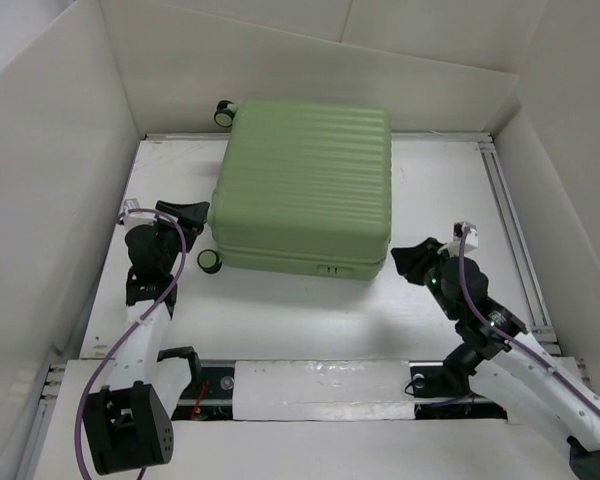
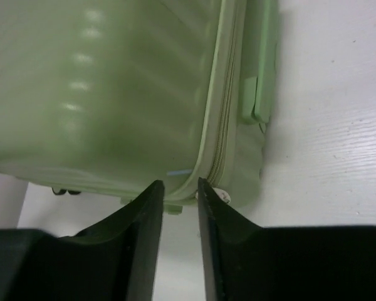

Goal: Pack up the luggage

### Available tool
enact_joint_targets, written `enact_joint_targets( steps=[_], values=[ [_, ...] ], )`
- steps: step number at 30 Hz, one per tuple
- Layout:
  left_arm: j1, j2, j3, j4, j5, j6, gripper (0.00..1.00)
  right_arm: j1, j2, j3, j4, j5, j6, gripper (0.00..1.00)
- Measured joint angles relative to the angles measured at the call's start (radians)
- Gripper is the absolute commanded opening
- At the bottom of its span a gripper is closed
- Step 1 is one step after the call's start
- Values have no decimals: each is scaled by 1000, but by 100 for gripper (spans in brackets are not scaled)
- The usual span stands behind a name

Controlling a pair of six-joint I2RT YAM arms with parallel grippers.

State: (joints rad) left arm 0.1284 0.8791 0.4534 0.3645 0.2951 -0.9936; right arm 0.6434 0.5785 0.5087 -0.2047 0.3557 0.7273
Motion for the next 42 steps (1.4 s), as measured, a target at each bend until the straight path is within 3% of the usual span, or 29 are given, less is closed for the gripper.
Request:
enact_joint_targets(
  steps=[4,7,11,19,27,34,42],
  values=[
    [-1,23,36,-38,15,9,0,0,-40,-136,71,-81,-9,30],
    [-4,29,56,-65,19,22,0,0,-36,-211,120,-130,-48,43],
    [-4,29,67,-87,19,34,0,0,-64,-258,195,-175,-130,51],
    [-4,29,71,-93,19,43,0,-23,-122,-314,360,-184,-258,51],
    [-4,29,74,-92,14,45,0,-138,77,-311,480,-301,-297,51],
    [-4,30,89,-90,13,50,0,-208,149,-314,578,-439,-330,53],
    [-4,34,90,-62,11,50,0,-239,224,-327,696,-560,-352,28]
  ],
)
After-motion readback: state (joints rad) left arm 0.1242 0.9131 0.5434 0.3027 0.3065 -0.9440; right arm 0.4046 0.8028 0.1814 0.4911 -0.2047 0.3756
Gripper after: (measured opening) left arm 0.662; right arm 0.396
